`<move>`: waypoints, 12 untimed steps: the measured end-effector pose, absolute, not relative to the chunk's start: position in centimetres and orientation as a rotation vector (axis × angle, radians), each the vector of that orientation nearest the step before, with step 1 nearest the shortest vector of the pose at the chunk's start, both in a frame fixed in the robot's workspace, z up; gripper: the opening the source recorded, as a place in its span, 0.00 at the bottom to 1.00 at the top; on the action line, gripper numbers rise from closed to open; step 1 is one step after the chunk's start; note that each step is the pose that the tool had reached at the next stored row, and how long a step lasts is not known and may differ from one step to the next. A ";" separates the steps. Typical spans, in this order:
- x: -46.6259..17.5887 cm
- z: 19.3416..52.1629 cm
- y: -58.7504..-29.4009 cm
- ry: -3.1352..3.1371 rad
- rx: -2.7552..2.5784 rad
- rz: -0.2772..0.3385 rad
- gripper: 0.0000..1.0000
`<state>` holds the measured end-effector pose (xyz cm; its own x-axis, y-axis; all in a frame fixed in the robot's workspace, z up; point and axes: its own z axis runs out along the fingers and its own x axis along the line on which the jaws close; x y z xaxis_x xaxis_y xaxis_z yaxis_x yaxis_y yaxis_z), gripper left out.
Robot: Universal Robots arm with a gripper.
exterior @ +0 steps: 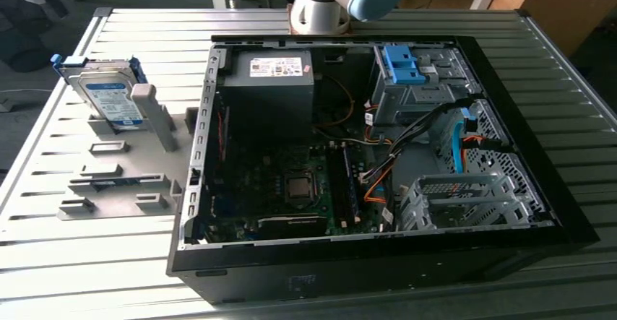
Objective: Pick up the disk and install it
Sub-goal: 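Pick up the disk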
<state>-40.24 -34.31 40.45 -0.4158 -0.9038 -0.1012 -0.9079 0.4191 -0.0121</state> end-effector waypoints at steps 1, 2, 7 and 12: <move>-40.2 40.5 -34.3 2.568 -1.644 0.068 0.11; -40.2 40.5 -34.3 2.567 -1.643 0.068 0.11; -40.2 40.6 -34.3 2.567 -1.642 0.068 0.11; -40.2 40.7 -34.3 2.565 -1.641 0.068 0.11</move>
